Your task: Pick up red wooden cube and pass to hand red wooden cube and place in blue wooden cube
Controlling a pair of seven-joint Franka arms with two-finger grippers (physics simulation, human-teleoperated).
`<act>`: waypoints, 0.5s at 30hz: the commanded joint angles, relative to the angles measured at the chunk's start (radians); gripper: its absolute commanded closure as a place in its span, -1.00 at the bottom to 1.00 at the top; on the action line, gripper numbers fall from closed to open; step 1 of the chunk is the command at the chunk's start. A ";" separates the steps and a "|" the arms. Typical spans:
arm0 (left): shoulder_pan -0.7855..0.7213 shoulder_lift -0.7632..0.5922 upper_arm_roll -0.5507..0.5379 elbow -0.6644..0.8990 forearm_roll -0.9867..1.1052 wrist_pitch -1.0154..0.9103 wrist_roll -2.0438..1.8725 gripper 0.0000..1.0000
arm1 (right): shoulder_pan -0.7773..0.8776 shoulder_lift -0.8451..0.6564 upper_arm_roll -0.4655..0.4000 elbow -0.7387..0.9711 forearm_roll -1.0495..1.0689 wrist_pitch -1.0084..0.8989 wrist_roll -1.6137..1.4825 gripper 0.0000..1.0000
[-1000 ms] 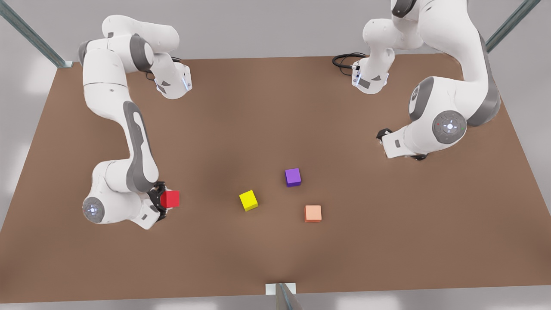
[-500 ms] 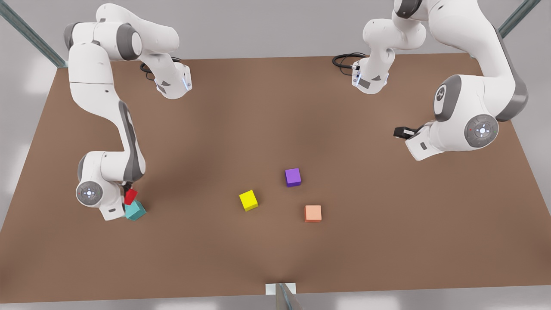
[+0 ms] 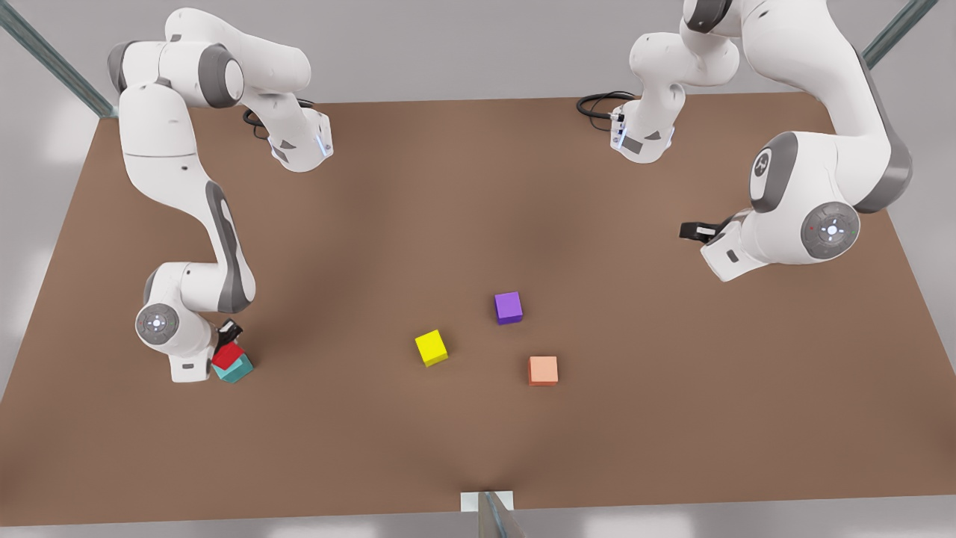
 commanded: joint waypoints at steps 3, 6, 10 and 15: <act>-0.002 -0.006 -0.002 0.002 0.001 -0.005 -0.071 -1.00 | -0.001 0.005 0.000 0.000 -0.008 0.045 0.184 -1.00; -0.001 -0.003 -0.002 0.002 0.003 -0.003 -0.071 -1.00 | -0.001 0.007 0.000 0.000 -0.008 0.045 0.184 -1.00; -0.004 -0.003 -0.002 0.002 0.003 -0.003 -0.071 -1.00 | 0.001 0.007 0.000 0.000 -0.008 0.046 0.184 -1.00; -0.004 -0.003 -0.002 0.002 0.001 -0.003 -0.071 -1.00 | 0.007 0.000 0.003 0.012 -0.008 0.028 0.190 -1.00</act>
